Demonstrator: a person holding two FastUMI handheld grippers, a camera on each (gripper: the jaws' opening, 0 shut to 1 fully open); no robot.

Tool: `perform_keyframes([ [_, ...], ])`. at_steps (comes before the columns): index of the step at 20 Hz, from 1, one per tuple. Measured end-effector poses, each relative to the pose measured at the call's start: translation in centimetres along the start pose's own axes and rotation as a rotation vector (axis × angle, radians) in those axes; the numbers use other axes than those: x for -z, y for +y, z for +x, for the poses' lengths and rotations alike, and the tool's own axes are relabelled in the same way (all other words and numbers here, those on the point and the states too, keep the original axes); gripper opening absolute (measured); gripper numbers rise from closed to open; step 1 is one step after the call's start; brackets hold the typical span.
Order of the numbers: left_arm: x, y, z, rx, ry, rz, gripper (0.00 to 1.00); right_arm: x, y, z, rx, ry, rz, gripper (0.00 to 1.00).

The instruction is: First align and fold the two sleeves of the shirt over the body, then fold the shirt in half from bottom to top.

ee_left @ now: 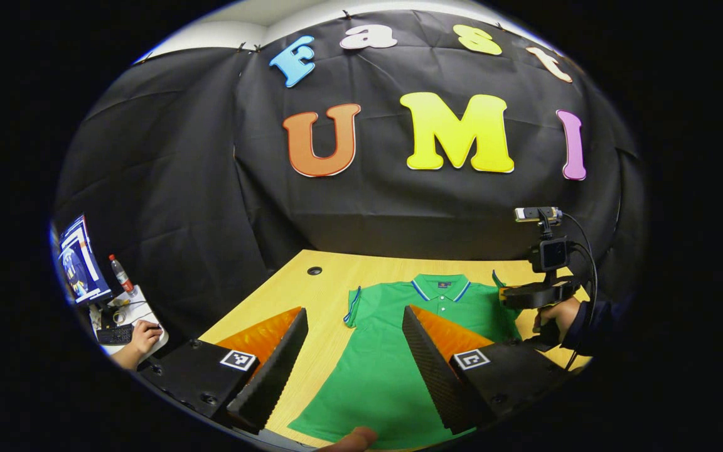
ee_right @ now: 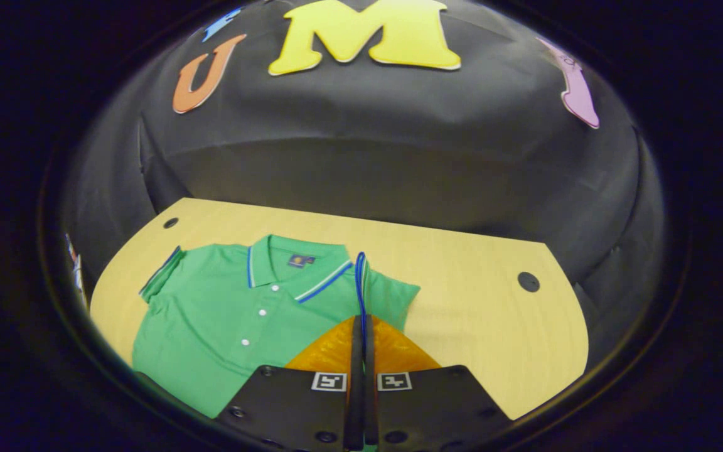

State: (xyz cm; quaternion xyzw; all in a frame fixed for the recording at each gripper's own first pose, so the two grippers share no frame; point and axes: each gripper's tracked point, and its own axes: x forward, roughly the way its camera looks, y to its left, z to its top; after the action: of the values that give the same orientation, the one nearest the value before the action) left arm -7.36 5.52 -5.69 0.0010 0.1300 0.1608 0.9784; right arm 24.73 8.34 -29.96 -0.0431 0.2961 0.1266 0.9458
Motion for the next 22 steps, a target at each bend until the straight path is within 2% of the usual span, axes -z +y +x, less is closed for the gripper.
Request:
perform_keyframes([
  [6,1.6,1.6,-1.4,-0.034,0.027,-0.035,0.98,4.6,5.4,0.0,-0.062,0.047,-0.15,0.03],
  [12,2.6,3.2,-2.2,-0.053,0.049,-0.062,0.98,7.8,6.6,-0.1,-0.081,0.132,-0.16,0.03],
  [15,3.6,3.4,-2.1,-0.04,0.088,-0.101,0.98,8.1,6.9,-0.6,-0.098,0.149,-0.128,0.1],
  [18,3.3,3.6,-0.6,-0.02,0.086,-0.115,0.98,7.9,7.0,-1.7,-0.108,0.152,-0.09,0.4],
  [20,3.4,3.8,1.2,0.004,0.084,-0.099,0.98,7.0,6.2,-3.1,-0.09,0.125,-0.085,0.49],
  [21,3.7,3.6,2.3,0.027,0.095,-0.094,0.98,6.7,6.0,-4.2,-0.087,0.108,-0.087,0.69],
  [22,4.0,3.3,3.3,0.052,0.113,-0.093,0.98,6.2,5.9,-5.5,-0.09,0.091,-0.093,0.73],
])
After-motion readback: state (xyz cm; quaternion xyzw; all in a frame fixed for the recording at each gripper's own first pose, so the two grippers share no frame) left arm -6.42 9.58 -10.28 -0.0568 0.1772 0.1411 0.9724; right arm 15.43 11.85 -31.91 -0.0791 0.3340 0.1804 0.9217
